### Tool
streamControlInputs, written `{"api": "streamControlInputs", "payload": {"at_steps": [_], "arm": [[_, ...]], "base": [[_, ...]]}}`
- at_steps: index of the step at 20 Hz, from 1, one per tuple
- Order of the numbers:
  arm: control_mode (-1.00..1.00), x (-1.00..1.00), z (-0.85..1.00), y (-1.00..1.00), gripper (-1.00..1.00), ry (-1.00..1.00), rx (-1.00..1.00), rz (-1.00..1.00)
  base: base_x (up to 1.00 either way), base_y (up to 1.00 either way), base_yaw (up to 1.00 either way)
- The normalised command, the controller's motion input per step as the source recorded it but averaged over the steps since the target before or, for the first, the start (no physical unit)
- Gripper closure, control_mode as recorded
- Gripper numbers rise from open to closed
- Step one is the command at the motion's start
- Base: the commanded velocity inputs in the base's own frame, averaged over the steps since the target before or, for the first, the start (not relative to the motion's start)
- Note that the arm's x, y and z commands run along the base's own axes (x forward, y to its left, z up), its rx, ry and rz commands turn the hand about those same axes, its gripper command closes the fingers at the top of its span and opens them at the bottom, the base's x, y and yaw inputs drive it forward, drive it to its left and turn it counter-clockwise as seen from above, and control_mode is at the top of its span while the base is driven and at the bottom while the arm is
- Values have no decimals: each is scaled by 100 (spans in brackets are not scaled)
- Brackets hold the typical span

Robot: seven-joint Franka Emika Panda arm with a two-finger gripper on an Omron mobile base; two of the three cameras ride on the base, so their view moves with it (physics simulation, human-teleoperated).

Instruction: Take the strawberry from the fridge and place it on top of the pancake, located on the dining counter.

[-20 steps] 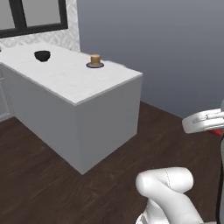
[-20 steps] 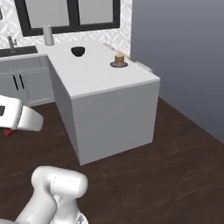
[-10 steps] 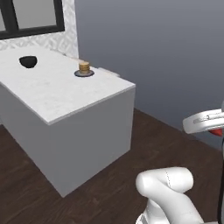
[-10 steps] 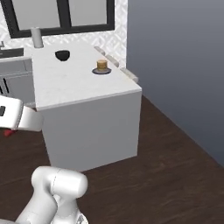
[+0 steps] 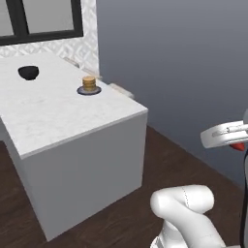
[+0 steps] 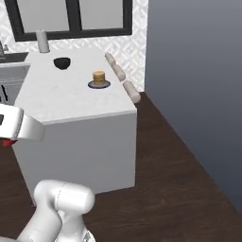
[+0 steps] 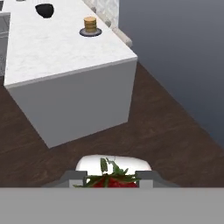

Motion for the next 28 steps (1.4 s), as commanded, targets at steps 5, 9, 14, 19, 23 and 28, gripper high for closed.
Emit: {"api": "streamControlInputs", "payload": {"at_steps": [5, 9, 14, 19, 23, 28], "arm": [[100, 0, 0, 0, 100, 0, 0, 0], [100, 0, 0, 0, 100, 0, 0, 0], [100, 0, 0, 0, 100, 0, 0, 0], [100, 0, 0, 0, 100, 0, 0, 0], [100, 0, 0, 0, 100, 0, 0, 0], [100, 0, 0, 0, 100, 0, 0, 0]], "base": [[100, -98, 33], [100, -100, 35], [100, -98, 36], [97, -84, 46], [91, -69, 55], [81, -68, 58]]}}
